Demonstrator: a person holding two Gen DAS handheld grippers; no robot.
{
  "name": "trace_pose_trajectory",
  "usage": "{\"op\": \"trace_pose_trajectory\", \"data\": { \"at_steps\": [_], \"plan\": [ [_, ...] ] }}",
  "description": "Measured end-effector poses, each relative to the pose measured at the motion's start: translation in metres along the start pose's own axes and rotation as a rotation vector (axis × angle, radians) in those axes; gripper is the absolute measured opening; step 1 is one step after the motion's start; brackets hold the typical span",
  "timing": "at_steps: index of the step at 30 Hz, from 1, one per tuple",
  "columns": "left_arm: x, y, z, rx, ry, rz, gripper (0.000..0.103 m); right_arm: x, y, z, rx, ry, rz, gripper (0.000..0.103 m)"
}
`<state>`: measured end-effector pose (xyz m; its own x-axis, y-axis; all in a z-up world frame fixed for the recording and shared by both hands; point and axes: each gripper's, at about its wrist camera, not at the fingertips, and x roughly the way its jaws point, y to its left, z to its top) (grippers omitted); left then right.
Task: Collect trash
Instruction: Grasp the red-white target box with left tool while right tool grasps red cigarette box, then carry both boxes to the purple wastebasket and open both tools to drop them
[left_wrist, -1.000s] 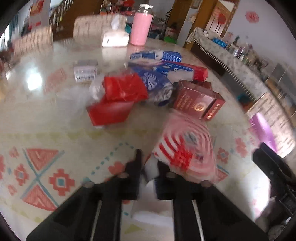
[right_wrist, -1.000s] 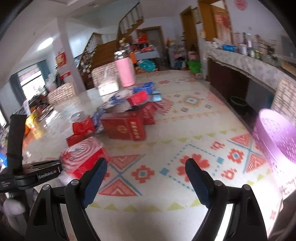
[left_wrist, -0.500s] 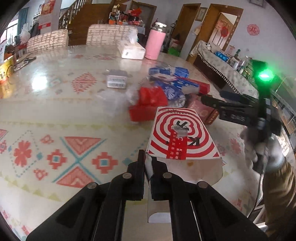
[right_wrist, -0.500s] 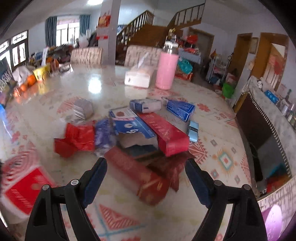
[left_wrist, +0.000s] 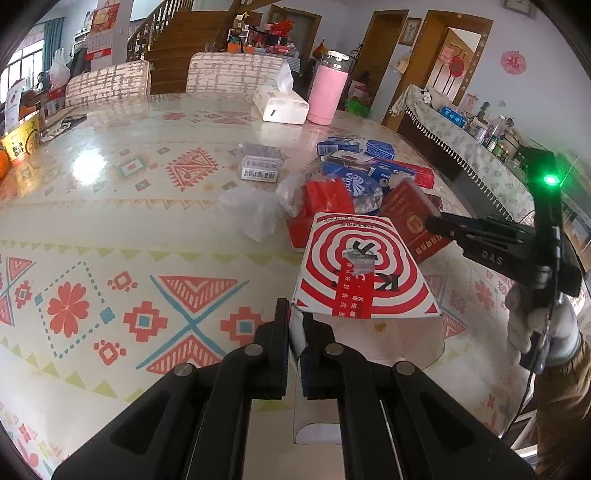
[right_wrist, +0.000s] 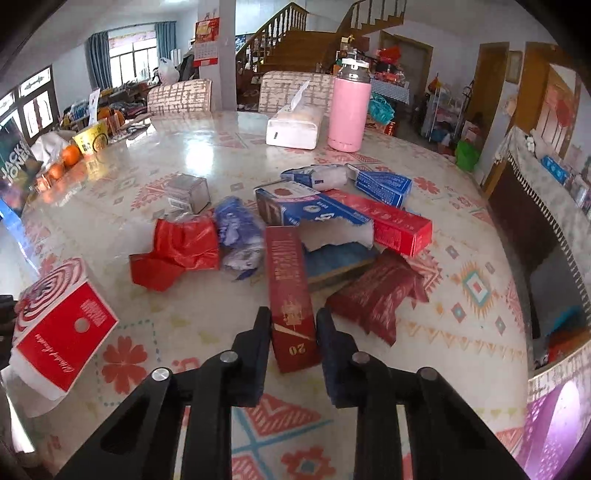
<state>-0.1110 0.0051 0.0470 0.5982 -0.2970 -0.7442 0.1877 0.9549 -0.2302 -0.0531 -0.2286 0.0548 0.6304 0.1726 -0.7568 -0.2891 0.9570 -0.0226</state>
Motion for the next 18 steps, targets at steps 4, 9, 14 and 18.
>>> {"op": "trace_pose_trajectory", "data": {
  "at_steps": [4, 9, 14, 18],
  "plan": [
    [-0.006, -0.006, 0.0, 0.011, -0.011, 0.007, 0.004, -0.019, -0.005, -0.011, 0.071, -0.04, 0.029, 0.025],
    [-0.01, -0.026, 0.003, 0.053, -0.025, -0.002, 0.004, -0.056, -0.026, -0.033, 0.189, -0.104, 0.07, 0.025],
    [-0.009, -0.065, 0.011, 0.131, -0.026, -0.043, 0.004, -0.096, -0.056, -0.063, 0.283, -0.167, 0.036, 0.025],
    [-0.005, -0.113, 0.023, 0.213, -0.025, -0.103, 0.004, -0.129, -0.09, -0.091, 0.363, -0.215, -0.018, 0.025]
  ]
}}
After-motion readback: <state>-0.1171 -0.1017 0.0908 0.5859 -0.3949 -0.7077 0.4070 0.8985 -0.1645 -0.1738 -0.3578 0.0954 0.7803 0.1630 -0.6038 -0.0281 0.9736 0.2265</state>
